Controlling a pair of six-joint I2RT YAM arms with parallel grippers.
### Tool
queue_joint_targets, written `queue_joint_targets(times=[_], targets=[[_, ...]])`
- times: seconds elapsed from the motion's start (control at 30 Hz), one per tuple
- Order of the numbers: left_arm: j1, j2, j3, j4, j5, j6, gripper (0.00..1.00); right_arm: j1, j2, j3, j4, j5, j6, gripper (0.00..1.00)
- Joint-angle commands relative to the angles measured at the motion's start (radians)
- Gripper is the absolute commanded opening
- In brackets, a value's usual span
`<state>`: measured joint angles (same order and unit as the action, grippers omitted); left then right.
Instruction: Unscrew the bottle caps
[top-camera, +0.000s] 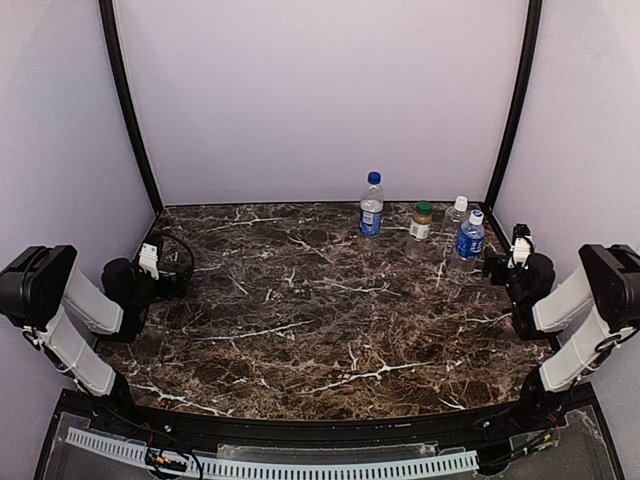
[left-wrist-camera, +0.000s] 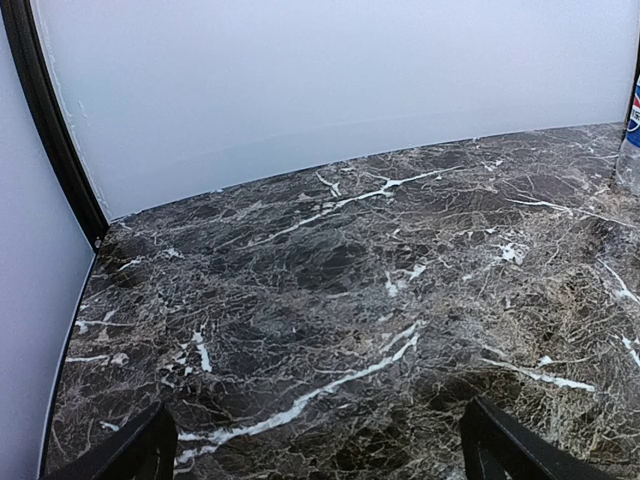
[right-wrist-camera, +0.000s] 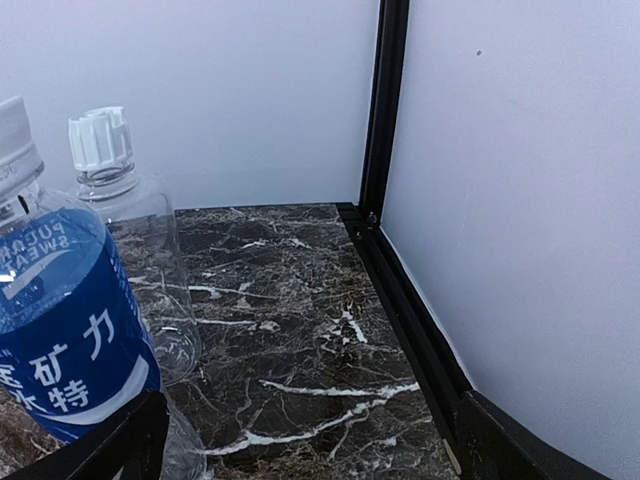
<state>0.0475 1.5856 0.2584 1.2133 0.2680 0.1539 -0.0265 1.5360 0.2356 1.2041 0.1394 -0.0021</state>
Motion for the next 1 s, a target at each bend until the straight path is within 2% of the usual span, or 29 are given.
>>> queue_joint_targets(times=[0.0, 0.07, 0.17, 0.27, 0.43, 0.53, 0.57, 0.6, 0.63, 0.67, 0.7, 0.73, 0.77, 0.83, 0.97], targets=[[-0.003, -0.007, 0.001, -0.005, -0.004, -0.001, 1.00, 0.003, -0.038, -0.032, 0.085, 0.011, -0.006, 0.99], [-0.002, -0.007, 0.002, -0.005, -0.004, -0.001, 1.00, 0.003, -0.131, -0.046, 0.042, 0.072, 0.013, 0.99], [-0.002, -0.007, 0.002, -0.005, -0.005, -0.001, 1.00, -0.008, -0.369, 0.021, -0.295, 0.133, 0.064, 0.99], [-0.002, -0.006, 0.002, -0.005, -0.001, 0.000, 1.00, -0.021, -0.547, 0.146, -0.621, 0.077, 0.079, 0.99], [-0.001, -0.037, 0.016, -0.022, -0.022, -0.012, 1.00, -0.026, -0.672, 0.361, -1.061, -0.113, 0.109, 0.99], [0.000, -0.143, 0.154, -0.424, -0.079, -0.028, 1.00, -0.026, -0.685, 0.477, -1.242, -0.302, 0.139, 0.95], [-0.001, -0.171, 0.272, -0.641, -0.079, 0.003, 1.00, -0.024, -0.671, 0.520, -1.310, -0.337, 0.158, 0.94], [0.000, -0.176, 0.394, -0.747, -0.063, 0.027, 1.00, -0.024, -0.656, 0.571, -1.378, -0.351, 0.175, 0.91], [0.000, -0.177, 0.446, -0.918, -0.035, 0.081, 1.00, -0.021, -0.634, 0.625, -1.449, -0.344, 0.194, 0.88], [-0.001, -0.177, 0.544, -1.001, -0.021, 0.099, 1.00, -0.015, -0.606, 0.678, -1.528, -0.311, 0.211, 0.86], [-0.001, -0.178, 0.591, -1.161, 0.028, 0.125, 1.00, -0.007, -0.575, 0.738, -1.603, -0.271, 0.225, 0.84], [-0.001, -0.181, 0.667, -1.235, 0.058, 0.140, 1.00, 0.009, -0.534, 0.794, -1.688, -0.218, 0.238, 0.83], [-0.003, -0.191, 0.700, -1.361, 0.118, 0.161, 1.00, 0.037, -0.493, 0.857, -1.764, -0.167, 0.245, 0.83], [-0.013, -0.221, 0.765, -1.497, 0.180, 0.172, 1.00, 0.108, -0.390, 0.971, -1.940, -0.049, 0.246, 0.83], [-0.056, -0.298, 0.816, -1.661, 0.250, 0.200, 1.00, 0.180, -0.221, 1.133, -2.098, 0.064, 0.242, 0.86]])
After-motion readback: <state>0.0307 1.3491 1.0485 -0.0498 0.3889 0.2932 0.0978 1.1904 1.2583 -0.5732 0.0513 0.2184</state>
